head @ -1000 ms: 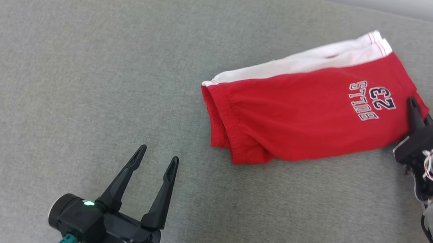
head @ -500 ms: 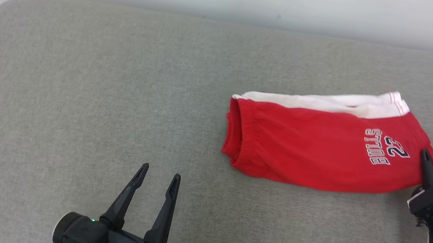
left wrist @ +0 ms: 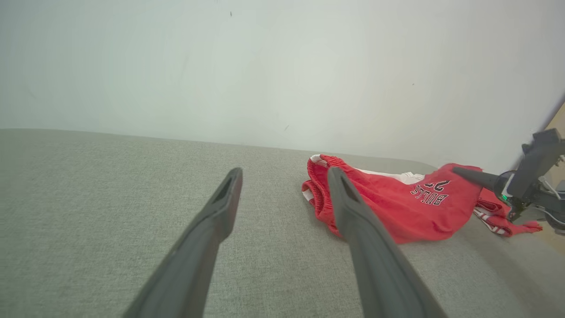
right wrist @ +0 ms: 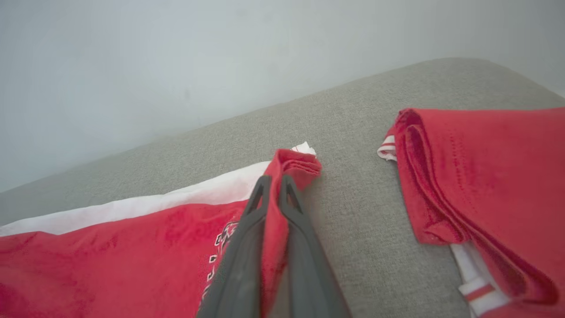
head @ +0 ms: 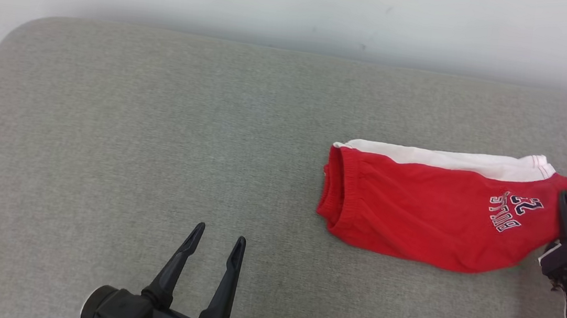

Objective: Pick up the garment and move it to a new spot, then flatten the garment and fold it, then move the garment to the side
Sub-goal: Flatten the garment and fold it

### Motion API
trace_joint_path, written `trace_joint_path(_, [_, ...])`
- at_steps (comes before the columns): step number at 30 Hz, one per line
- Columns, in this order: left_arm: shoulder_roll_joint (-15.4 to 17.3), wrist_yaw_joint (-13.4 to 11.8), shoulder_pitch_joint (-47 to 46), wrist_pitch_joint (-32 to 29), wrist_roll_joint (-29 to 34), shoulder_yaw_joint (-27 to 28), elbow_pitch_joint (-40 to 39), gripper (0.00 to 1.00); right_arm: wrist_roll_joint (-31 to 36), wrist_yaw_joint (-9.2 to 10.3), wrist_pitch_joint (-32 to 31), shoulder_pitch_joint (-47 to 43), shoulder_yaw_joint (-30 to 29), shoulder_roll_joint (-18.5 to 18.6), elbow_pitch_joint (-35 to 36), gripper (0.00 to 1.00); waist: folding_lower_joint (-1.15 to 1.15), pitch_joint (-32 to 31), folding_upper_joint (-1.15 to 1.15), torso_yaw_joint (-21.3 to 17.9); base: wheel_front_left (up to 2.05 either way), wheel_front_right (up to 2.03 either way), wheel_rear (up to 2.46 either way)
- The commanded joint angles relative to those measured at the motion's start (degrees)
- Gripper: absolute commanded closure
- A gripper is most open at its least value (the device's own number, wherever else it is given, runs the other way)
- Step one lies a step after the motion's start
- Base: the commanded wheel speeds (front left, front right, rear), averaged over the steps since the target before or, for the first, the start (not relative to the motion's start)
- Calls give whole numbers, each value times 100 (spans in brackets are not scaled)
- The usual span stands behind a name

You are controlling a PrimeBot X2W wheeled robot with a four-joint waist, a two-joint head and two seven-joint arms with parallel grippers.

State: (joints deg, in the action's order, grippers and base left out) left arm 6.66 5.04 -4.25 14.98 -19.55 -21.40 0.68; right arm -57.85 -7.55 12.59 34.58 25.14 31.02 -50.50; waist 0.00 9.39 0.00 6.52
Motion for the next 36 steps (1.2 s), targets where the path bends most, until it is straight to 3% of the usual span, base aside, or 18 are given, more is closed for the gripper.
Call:
trace_joint_path(1, [-21,-12,75,10,-3,-2,9,0,49,16,13,77,27,-22,-1,100,0,-41,0,83,0,0,0])
trace_joint_path(17, [-89,-74,106,12,-110,-110,146,0,637,16,-152,885,802,-492,346,100,0,-269,0,482,0,0,0])
trace_joint_path(27, [-104,-87,167,16,-140,-64,101,0,963,16,-119,591,1466,-751,1266,100,0,-201,0,483,0,0,0])
trace_joint_path(36, [-96,-64,157,17,-126,-1,74,0,1305,16,-494,105,1986,-1029,1775,100,0,-169,0,434,0,0,0])
